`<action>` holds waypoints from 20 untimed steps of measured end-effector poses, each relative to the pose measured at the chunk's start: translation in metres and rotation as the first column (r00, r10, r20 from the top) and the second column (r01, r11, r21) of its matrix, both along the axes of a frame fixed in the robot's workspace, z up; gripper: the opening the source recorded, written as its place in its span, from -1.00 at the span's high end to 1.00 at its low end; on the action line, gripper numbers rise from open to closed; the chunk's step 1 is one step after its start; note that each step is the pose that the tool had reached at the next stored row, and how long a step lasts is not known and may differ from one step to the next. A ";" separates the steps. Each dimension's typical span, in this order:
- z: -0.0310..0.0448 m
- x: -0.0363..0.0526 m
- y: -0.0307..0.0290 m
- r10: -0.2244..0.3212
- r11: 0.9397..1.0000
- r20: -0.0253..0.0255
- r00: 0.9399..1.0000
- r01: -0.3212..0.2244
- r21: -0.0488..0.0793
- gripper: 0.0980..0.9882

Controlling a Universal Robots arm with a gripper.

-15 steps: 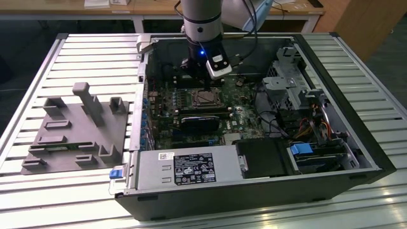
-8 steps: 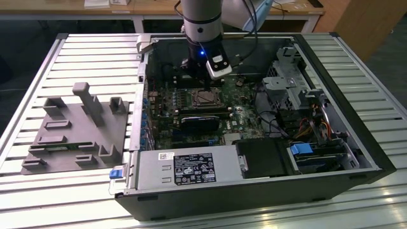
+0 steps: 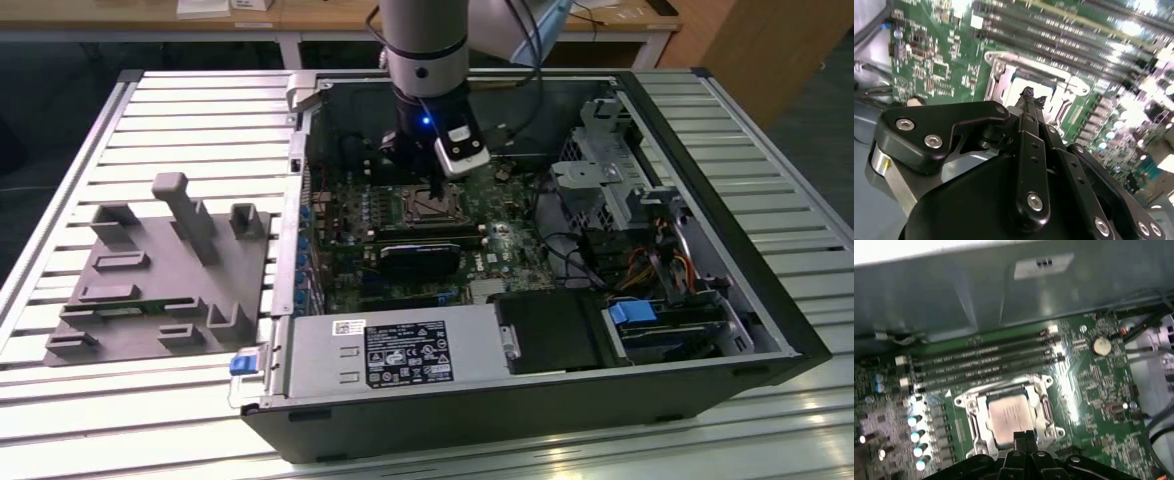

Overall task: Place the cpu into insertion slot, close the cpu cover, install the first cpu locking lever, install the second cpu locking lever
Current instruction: 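Install the second cpu locking lever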

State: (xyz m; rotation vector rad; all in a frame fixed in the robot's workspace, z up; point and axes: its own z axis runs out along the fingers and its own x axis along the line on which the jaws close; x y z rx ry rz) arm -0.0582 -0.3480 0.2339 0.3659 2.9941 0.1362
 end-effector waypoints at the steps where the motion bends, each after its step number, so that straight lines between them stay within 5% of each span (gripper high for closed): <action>1: 0.0001 0.0000 -0.0029 0.000 1.000 0.000 1.000 0.000 0.000 0.99; 7: 0.0001 0.0000 -0.0172 0.000 1.000 0.000 1.000 0.000 0.000 0.99; 14: 0.0000 -0.0001 -0.0253 0.000 1.000 0.000 1.000 0.000 0.000 0.99; 15: -0.0003 0.0001 -0.0254 0.000 1.000 -0.009 1.000 0.000 0.000 0.99; 19: -0.0013 0.0004 -0.0254 0.002 1.000 -0.074 0.997 -0.002 0.000 0.99; 20: -0.0012 0.0003 -0.0255 0.002 1.000 -0.078 0.997 -0.002 0.000 0.99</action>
